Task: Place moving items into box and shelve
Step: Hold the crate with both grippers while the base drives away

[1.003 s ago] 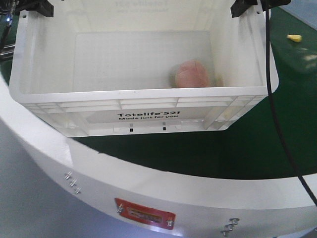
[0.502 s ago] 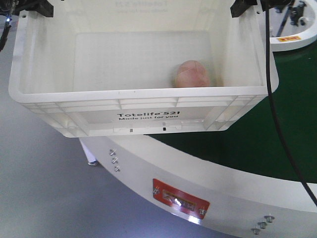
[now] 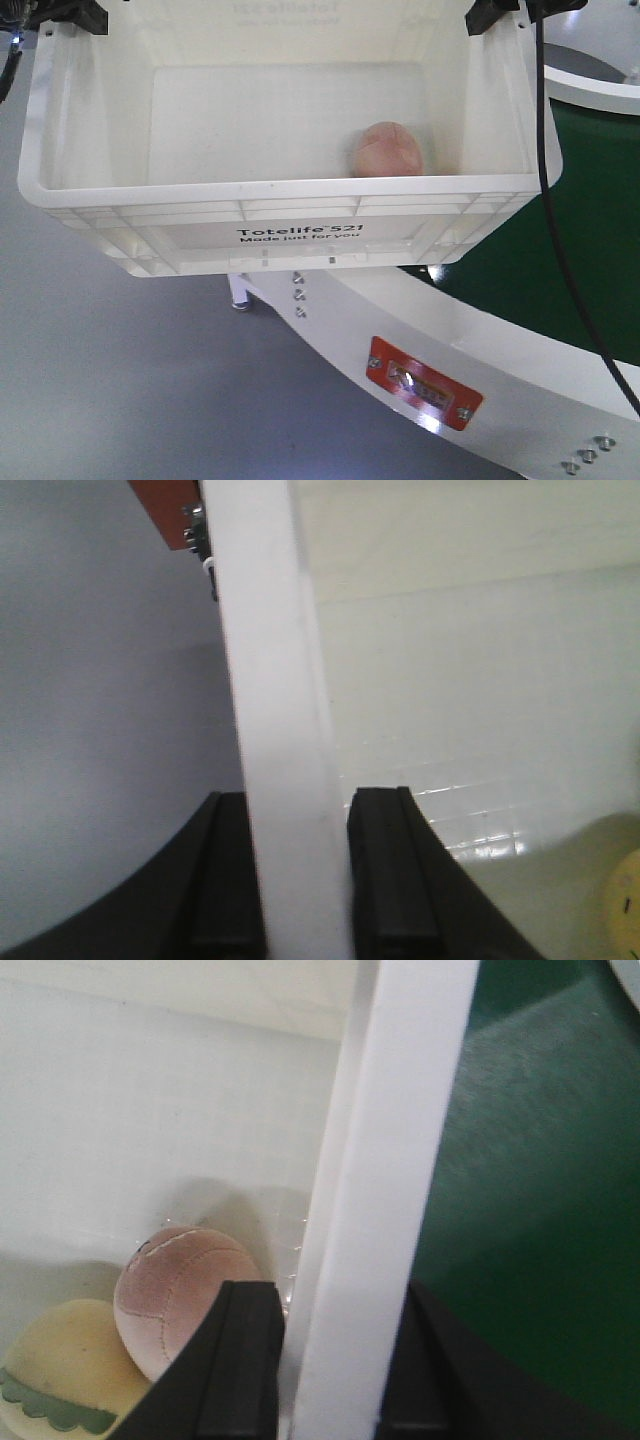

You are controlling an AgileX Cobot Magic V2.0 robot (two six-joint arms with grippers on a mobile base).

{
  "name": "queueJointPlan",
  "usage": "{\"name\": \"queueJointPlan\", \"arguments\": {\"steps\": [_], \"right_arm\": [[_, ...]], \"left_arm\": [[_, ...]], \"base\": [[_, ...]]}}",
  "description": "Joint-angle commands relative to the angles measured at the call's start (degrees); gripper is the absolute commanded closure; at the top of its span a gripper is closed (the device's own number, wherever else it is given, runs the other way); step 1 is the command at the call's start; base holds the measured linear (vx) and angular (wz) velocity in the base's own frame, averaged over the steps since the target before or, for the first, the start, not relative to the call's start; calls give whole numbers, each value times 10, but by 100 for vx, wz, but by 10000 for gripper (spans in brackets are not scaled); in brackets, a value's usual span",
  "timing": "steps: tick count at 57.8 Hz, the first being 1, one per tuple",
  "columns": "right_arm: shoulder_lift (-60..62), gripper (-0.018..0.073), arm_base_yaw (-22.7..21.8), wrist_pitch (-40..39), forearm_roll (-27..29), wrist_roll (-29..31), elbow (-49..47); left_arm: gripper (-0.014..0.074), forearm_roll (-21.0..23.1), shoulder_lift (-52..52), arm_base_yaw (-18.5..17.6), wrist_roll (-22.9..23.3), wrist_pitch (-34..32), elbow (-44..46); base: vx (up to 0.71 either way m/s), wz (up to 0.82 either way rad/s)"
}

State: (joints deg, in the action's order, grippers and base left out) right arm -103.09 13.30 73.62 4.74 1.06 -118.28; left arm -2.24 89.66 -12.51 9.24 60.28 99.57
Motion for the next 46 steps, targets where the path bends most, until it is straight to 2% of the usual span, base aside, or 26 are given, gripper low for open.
{"name": "queueJointPlan", "arguments": {"steps": [1,46], "right_arm": [[40,564,0,-37,18,10,-24],[40,564,0,-31,18,10,-24]], "left_arm": [[596,10,-32,-7,-8,-80,20],[596,10,-32,-7,-8,-80,20]], "base": [[-8,30],[-9,37]]}}
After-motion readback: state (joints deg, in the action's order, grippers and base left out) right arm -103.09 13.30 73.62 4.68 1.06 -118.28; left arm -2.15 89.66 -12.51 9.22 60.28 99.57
